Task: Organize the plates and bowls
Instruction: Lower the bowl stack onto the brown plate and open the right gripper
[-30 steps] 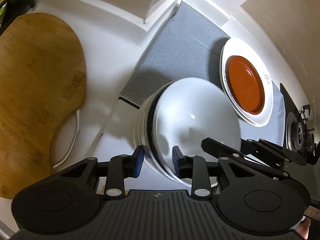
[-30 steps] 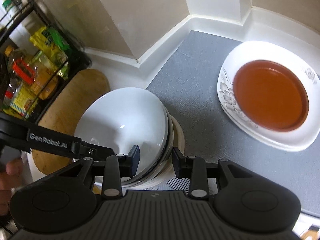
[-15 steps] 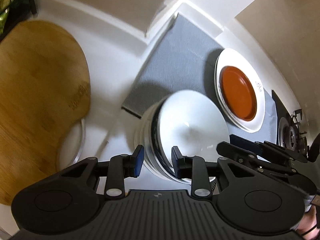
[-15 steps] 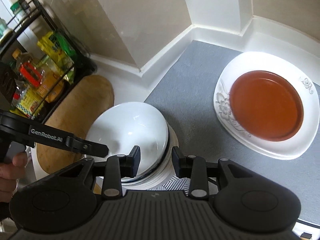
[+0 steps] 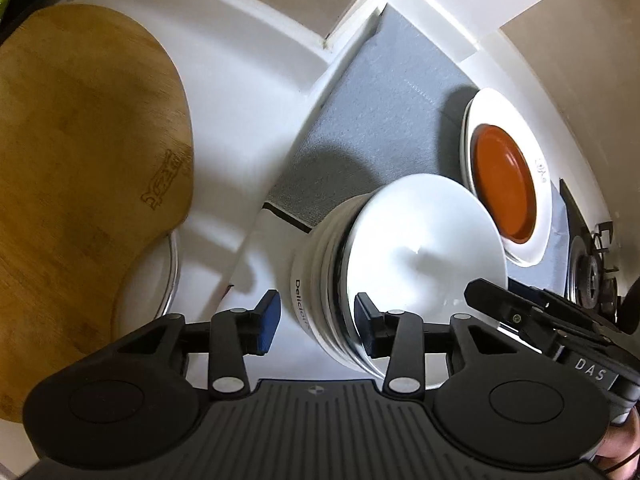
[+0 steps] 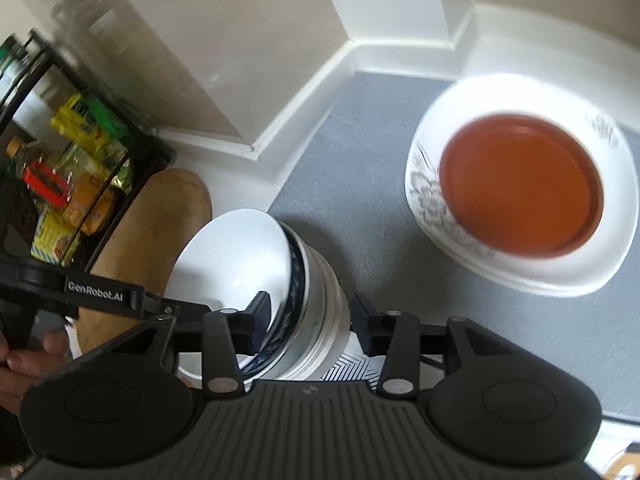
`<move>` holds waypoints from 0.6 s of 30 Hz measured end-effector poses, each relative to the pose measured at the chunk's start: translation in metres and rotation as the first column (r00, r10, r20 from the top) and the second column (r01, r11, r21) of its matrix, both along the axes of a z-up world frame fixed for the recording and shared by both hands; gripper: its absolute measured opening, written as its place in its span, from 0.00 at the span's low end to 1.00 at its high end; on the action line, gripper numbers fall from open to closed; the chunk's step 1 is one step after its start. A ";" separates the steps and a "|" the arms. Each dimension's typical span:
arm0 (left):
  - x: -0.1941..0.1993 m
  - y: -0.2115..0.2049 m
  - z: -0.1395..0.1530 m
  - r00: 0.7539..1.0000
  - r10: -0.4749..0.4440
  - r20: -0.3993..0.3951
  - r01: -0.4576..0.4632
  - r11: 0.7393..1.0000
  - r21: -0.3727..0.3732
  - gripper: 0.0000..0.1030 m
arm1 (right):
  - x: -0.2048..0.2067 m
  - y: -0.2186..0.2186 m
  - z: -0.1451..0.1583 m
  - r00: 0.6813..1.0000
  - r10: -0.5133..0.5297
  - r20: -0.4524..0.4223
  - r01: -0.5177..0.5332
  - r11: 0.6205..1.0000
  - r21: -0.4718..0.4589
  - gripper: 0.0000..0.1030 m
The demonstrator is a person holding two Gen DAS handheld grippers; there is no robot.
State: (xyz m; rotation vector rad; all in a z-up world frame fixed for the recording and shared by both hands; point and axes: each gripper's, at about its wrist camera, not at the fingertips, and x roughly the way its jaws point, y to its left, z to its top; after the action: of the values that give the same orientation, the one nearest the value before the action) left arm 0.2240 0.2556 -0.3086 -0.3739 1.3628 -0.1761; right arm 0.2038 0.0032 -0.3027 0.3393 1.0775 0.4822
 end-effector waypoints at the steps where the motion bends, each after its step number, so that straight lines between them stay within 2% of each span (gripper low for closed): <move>1: 0.001 -0.001 -0.003 1.000 -0.002 -0.005 0.002 1.000 0.002 0.42 | 0.003 -0.002 -0.005 1.000 -0.008 -0.025 0.008 1.000 0.027 0.52; 5: 0.002 -0.009 -0.013 1.000 -0.011 -0.018 0.011 0.999 -0.031 0.42 | 0.008 -0.009 -0.028 0.990 -0.042 -0.133 0.061 0.989 0.138 0.59; 7: 0.001 -0.012 -0.015 1.000 -0.019 -0.012 0.018 0.999 -0.038 0.47 | 0.008 -0.010 -0.039 0.983 -0.046 -0.178 0.080 0.979 0.188 0.66; 8: 0.000 -0.014 -0.015 1.000 -0.026 -0.001 0.026 0.999 -0.030 0.49 | 0.008 -0.010 -0.044 0.979 -0.056 -0.195 0.095 0.975 0.199 0.67; 10: -0.002 -0.019 -0.017 0.999 -0.040 0.028 0.041 0.999 -0.022 0.61 | 0.006 -0.011 -0.052 0.973 -0.072 -0.220 0.122 0.967 0.222 0.69; 12: -0.004 -0.021 -0.021 0.998 -0.048 0.041 0.049 0.998 -0.030 0.65 | 0.004 -0.011 -0.061 0.965 -0.085 -0.247 0.149 0.956 0.254 0.69; 15: -0.001 -0.020 -0.021 0.999 -0.045 0.025 0.046 0.998 -0.037 0.64 | 0.004 -0.008 -0.066 0.963 -0.098 -0.251 0.163 0.953 0.255 0.71; 18: -0.001 -0.020 -0.016 0.999 -0.034 0.012 0.035 0.999 -0.015 0.54 | 0.004 -0.005 -0.059 0.968 -0.096 -0.230 0.149 0.964 0.222 0.66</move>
State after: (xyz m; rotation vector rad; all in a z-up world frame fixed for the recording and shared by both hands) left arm 0.2228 0.2355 -0.3244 -0.3621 1.3571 -0.2175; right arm 0.2078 -0.0014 -0.3620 0.6806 1.2049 0.4711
